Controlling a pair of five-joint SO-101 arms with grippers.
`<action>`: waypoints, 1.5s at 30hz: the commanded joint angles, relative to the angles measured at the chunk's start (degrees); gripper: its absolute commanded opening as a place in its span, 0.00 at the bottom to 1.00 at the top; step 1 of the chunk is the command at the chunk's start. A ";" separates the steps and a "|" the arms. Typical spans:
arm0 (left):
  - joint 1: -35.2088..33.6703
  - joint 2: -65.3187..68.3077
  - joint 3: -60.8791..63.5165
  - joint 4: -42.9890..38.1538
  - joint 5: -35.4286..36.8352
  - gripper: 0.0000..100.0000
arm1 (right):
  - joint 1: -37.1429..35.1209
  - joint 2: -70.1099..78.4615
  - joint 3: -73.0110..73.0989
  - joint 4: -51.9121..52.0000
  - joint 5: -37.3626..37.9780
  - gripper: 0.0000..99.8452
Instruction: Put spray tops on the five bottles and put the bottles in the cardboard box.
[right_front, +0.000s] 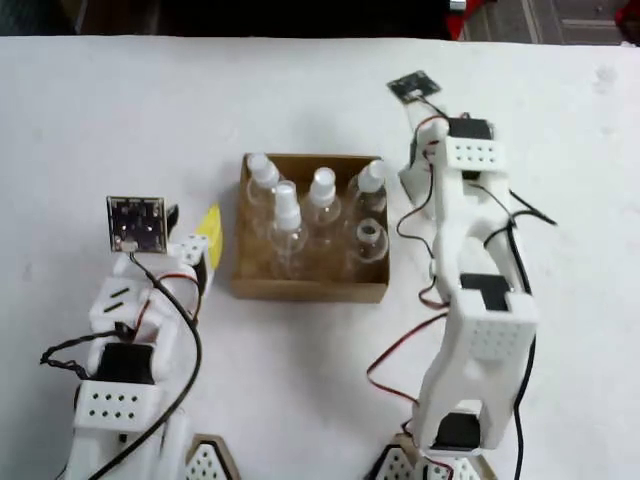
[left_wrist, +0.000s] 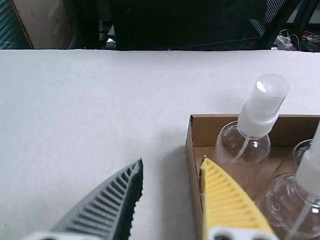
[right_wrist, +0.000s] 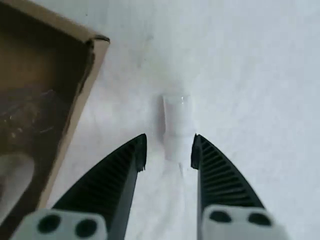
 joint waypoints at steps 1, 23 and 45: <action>0.31 -1.19 -0.26 -1.49 -0.79 0.18 | 0.13 4.53 -7.82 0.48 0.62 0.13; 0.31 -1.19 -0.35 -1.49 -0.79 0.18 | 2.42 31.69 -52.40 25.01 8.44 0.01; 0.31 -1.19 -0.26 -1.32 -0.79 0.18 | 7.08 -1.45 -55.12 27.12 -11.25 0.02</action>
